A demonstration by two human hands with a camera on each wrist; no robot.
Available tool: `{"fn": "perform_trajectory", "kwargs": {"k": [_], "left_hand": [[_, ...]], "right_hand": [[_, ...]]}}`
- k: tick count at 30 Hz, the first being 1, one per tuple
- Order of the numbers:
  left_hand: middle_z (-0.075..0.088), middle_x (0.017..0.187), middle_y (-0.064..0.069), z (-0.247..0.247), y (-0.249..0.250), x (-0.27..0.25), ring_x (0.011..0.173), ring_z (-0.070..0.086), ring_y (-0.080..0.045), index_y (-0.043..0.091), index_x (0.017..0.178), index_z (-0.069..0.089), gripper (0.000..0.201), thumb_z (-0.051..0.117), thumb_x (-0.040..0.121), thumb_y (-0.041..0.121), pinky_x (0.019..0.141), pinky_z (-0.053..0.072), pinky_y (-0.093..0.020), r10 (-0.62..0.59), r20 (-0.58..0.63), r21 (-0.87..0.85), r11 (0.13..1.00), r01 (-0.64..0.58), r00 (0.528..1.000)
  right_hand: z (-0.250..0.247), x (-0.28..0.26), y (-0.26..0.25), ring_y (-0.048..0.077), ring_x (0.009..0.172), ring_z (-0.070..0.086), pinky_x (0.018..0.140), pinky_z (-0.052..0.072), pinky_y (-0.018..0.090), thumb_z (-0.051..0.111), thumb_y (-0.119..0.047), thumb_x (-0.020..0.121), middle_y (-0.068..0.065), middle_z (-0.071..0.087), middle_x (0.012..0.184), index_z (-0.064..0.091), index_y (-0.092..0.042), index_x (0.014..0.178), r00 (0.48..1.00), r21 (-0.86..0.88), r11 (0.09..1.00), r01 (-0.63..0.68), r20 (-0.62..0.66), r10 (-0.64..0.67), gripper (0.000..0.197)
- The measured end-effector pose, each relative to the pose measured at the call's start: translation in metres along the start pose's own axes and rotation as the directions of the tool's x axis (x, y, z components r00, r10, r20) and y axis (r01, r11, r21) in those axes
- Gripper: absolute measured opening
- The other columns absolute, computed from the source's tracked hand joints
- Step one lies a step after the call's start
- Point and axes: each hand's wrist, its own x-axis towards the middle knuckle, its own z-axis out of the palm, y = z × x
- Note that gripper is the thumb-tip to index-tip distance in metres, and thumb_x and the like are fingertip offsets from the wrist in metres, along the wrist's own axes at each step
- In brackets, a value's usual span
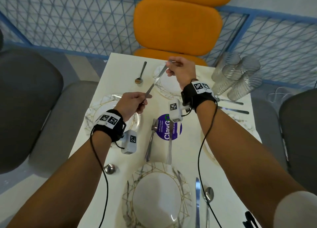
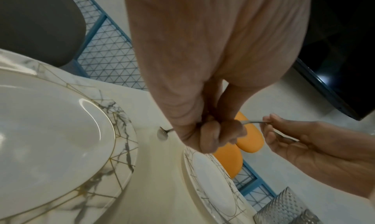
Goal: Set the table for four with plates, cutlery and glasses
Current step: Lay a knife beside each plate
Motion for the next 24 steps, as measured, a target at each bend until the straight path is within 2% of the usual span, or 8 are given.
{"fn": "perform_trajectory", "kwargs": {"k": [4,7,9,12,14,16,19,24], "left_hand": [[0.055,0.08,-0.008,0.006,0.003,0.01,0.058,0.048,-0.017,-0.002,0.116,0.073,0.024,0.059,0.102,0.011,0.053,0.036,-0.028,0.002,-0.029,-0.005,1.0,-0.002,1.0],[0.061,0.085,-0.009,0.007,0.003,0.023,0.06,0.059,-0.018,0.002,0.117,0.073,0.024,0.056,0.106,0.014,0.052,0.046,-0.028,0.065,-0.06,0.132,0.99,-0.057,0.996],[0.063,0.085,-0.011,0.005,0.003,0.031,0.067,0.067,-0.021,0.0,0.118,0.072,0.027,0.051,0.108,0.014,0.055,0.054,-0.028,0.075,-0.072,0.105,0.992,-0.067,0.995],[0.065,0.08,-0.01,0.001,-0.001,0.043,0.074,0.073,-0.023,-0.002,0.116,0.07,0.028,0.049,0.109,0.015,0.06,0.059,-0.029,0.076,-0.063,-0.026,0.997,-0.078,0.995],[0.069,0.08,-0.008,0.001,-0.003,0.051,0.076,0.075,-0.025,0.0,0.114,0.071,0.028,0.051,0.109,0.019,0.059,0.057,-0.028,0.056,-0.053,-0.075,0.995,-0.06,0.997],[0.074,0.081,-0.006,0.003,-0.007,0.059,0.075,0.076,-0.023,0.004,0.11,0.072,0.026,0.052,0.108,0.02,0.057,0.055,-0.026,0.021,-0.038,-0.09,0.996,-0.024,0.999],[0.076,0.082,-0.008,0.007,-0.012,0.071,0.071,0.076,-0.022,0.0,0.111,0.07,0.025,0.054,0.108,0.018,0.056,0.057,-0.026,-0.031,-0.035,-0.122,0.992,0.026,0.999],[0.071,0.082,-0.011,0.004,-0.023,0.091,0.069,0.071,-0.022,-0.002,0.106,0.071,0.014,0.067,0.099,0.009,0.06,0.06,-0.03,-0.067,-0.154,-0.147,0.988,0.044,0.986]], "right_hand": [[0.012,0.013,-0.001,0.022,0.058,0.067,0.061,0.059,0.035,0.081,-0.012,0.083,0.017,0.074,0.08,0.068,-0.004,0.103,0.999,-0.016,1.0,-0.021,-0.043,0.02,0.026],[0.026,0.025,-0.002,0.02,0.056,0.065,0.057,0.058,0.033,0.083,-0.018,0.081,0.015,0.072,0.079,0.066,-0.008,0.096,0.996,-0.048,0.998,-0.033,-0.084,0.029,0.024],[0.034,0.033,0.001,0.02,0.056,0.065,0.056,0.057,0.032,0.083,-0.02,0.082,0.015,0.073,0.082,0.066,-0.006,0.099,0.995,-0.052,0.997,-0.052,-0.088,0.048,0.028],[0.042,0.036,0.013,0.02,0.061,0.065,0.059,0.053,0.032,0.077,-0.016,0.086,0.014,0.075,0.087,0.067,-0.004,0.11,0.992,-0.117,0.985,-0.124,0.004,0.125,0.029],[0.047,0.03,0.027,0.02,0.062,0.062,0.057,0.049,0.03,0.07,-0.009,0.088,0.011,0.076,0.085,0.073,-0.006,0.1,0.982,-0.176,0.975,-0.137,0.103,0.157,0.013],[0.052,0.024,0.04,0.018,0.06,0.062,0.054,0.048,0.028,0.068,-0.007,0.088,0.009,0.075,0.08,0.075,-0.011,0.088,0.974,-0.236,0.964,-0.126,0.157,0.165,0.008],[0.06,0.025,0.062,0.015,0.054,0.063,0.052,0.049,0.027,0.074,-0.007,0.085,0.005,0.072,0.071,0.074,-0.013,0.086,0.975,-0.274,0.949,-0.158,0.111,0.194,0.005],[0.066,0.041,0.081,0.008,0.048,0.063,0.053,0.049,0.021,0.078,-0.01,0.083,0.001,0.072,0.068,0.073,-0.014,0.084,0.971,-0.308,0.926,-0.22,0.022,0.238,0.006]]}}
